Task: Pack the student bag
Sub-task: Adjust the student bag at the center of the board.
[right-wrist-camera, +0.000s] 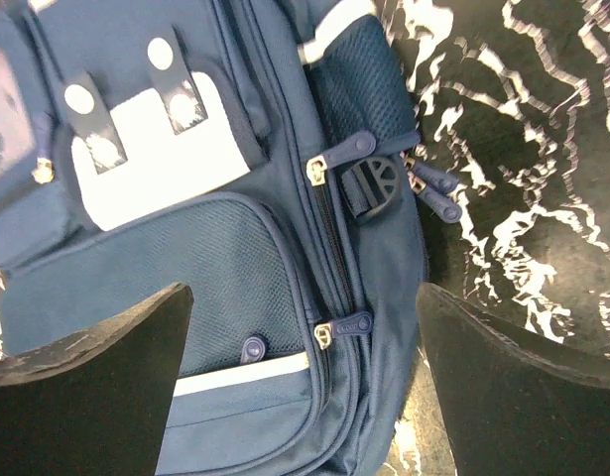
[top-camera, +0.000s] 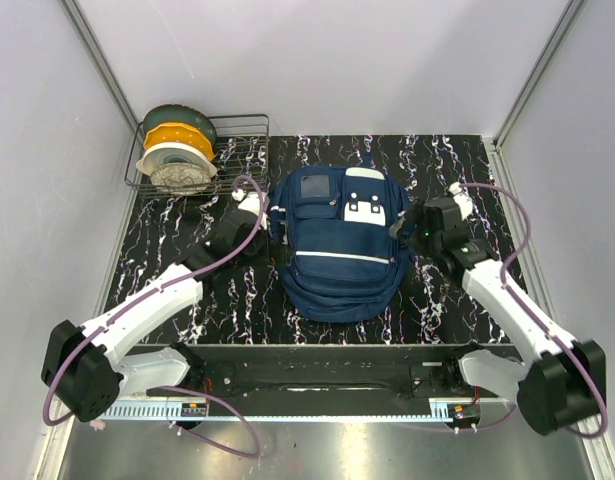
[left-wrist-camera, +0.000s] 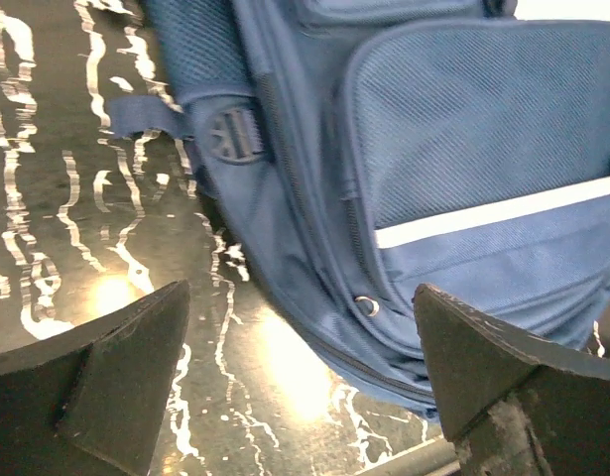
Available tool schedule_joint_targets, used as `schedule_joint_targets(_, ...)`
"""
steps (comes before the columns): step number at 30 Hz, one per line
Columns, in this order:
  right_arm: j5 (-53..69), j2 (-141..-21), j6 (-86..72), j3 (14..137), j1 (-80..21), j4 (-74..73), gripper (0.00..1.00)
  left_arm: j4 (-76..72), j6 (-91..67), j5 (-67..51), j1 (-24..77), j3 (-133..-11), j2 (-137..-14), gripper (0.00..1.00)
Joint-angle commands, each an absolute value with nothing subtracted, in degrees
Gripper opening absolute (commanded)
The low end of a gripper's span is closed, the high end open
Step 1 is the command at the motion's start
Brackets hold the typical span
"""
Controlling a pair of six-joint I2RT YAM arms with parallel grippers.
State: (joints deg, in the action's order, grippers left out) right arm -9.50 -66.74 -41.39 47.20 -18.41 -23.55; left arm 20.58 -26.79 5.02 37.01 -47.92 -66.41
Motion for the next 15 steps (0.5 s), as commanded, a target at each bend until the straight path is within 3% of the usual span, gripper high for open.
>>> schedule_joint_targets(1,-20.3,-58.0,-42.0,45.0,-18.2,-23.9,1.00,24.0,-27.9,19.7,36.6,-48.5,-61.6,0.99)
schedule_joint_targets(7,-31.4,-51.1,-38.2,41.1,-18.2,-23.8,1.00,27.9,-31.3,29.0,34.7,-47.7,-59.6,0.99)
schedule_joint_targets(12,-40.8,-48.0,-36.0,37.6,-18.2,-21.2,1.00,29.6,-31.2,28.7,32.8,-48.5,-59.0,0.99)
schedule_joint_targets(15,-39.7,-47.9,-29.8,36.5,-18.1,-16.2,1.00,29.4,-30.0,27.9,32.1,-48.6,-57.1,0.99)
